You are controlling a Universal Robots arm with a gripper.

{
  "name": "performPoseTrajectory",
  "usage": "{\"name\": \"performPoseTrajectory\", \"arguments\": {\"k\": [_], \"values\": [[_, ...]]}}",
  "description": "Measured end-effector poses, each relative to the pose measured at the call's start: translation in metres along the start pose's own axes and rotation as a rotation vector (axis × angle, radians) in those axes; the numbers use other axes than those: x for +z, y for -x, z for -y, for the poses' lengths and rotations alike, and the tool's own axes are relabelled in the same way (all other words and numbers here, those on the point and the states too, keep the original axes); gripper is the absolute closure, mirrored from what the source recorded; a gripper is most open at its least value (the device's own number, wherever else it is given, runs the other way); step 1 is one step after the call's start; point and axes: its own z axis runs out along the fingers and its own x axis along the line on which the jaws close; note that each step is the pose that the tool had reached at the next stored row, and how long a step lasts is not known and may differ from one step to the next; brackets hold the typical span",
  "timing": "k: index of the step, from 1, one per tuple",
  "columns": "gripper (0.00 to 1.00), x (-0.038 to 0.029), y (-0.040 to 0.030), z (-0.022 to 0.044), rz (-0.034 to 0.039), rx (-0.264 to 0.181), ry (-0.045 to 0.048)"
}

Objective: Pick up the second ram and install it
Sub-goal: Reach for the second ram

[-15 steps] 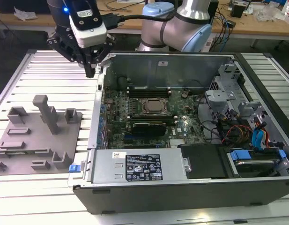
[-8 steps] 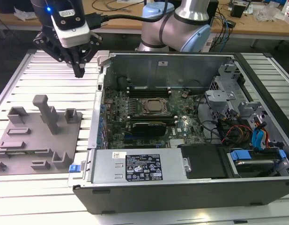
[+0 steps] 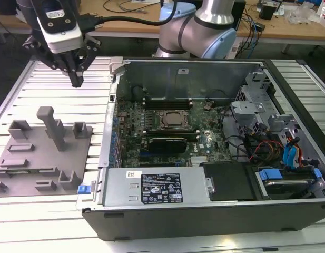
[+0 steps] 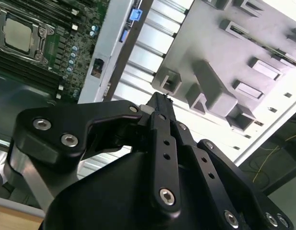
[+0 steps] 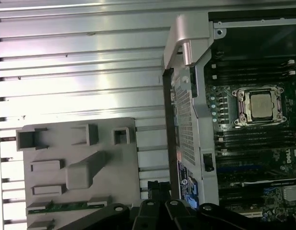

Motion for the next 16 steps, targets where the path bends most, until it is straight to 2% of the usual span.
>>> {"name": "performPoseTrajectory", "arguments": {"k": [7, 9, 13, 16], "values": [[0.89, -0.0003, -0.0133, 0.0010, 0.0001, 0.000, 0.0001], [0.89, -0.0006, -0.0222, 0.0016, 0.0000, 0.000, 0.0000], [0.89, -0.0009, -0.0333, 0.0024, 0.0001, 0.000, 0.0000], [0.89, -0.0012, -0.0454, 0.0034, 0.0000, 0.000, 0.0000]]}}
